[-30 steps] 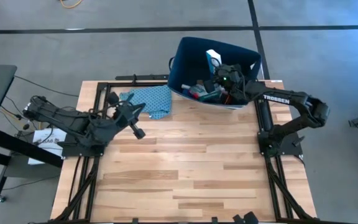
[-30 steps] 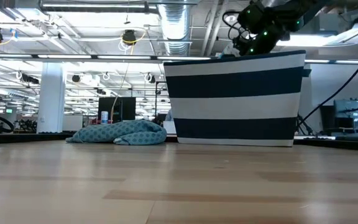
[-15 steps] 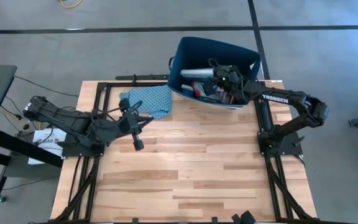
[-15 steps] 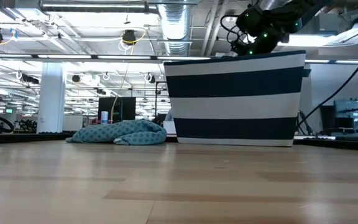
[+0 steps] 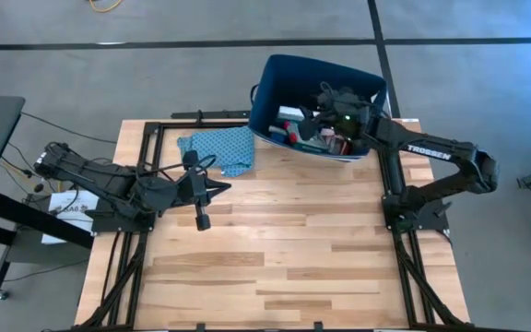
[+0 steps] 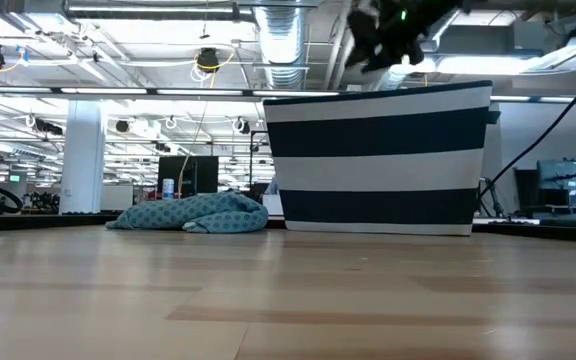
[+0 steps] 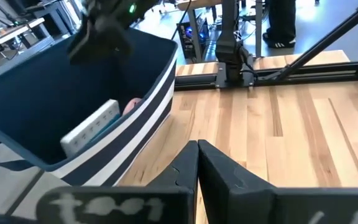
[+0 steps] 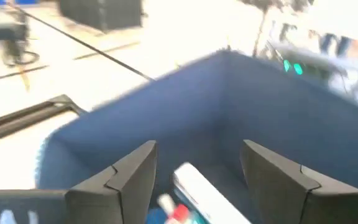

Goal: Pick & place medical supplies in basket/bin
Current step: Return to Home Position

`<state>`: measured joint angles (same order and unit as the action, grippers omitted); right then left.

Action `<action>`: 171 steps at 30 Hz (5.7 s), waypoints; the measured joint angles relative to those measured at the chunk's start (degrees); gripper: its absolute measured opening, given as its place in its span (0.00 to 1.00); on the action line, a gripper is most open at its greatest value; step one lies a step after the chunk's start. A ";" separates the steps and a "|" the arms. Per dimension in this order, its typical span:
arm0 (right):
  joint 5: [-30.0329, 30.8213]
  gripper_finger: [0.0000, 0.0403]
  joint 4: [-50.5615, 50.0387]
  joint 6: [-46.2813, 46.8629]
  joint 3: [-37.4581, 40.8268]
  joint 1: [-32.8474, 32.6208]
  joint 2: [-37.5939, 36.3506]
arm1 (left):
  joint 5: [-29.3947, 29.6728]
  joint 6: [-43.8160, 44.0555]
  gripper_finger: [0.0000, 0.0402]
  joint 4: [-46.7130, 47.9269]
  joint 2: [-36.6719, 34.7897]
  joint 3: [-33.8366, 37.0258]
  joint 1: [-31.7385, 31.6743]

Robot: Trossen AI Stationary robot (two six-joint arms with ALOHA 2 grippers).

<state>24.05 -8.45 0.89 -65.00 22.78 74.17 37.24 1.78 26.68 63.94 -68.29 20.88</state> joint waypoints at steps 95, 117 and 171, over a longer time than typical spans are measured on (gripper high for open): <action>-7.45 0.55 30.80 -2.26 64.59 -49.28 -68.89 | -31.26 -8.51 0.00 -30.64 -60.76 54.35 3.07; -8.96 0.55 27.98 -6.40 64.66 -44.49 -68.80 | -27.75 -8.14 0.00 -47.88 -62.90 67.65 2.82; -8.99 0.55 10.06 -0.86 63.89 -33.92 -68.79 | -27.48 -4.55 0.00 -28.68 -62.07 67.30 2.34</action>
<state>15.06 1.61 0.03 -1.10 -11.14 5.38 9.76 -2.76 -2.00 1.87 -0.99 23.22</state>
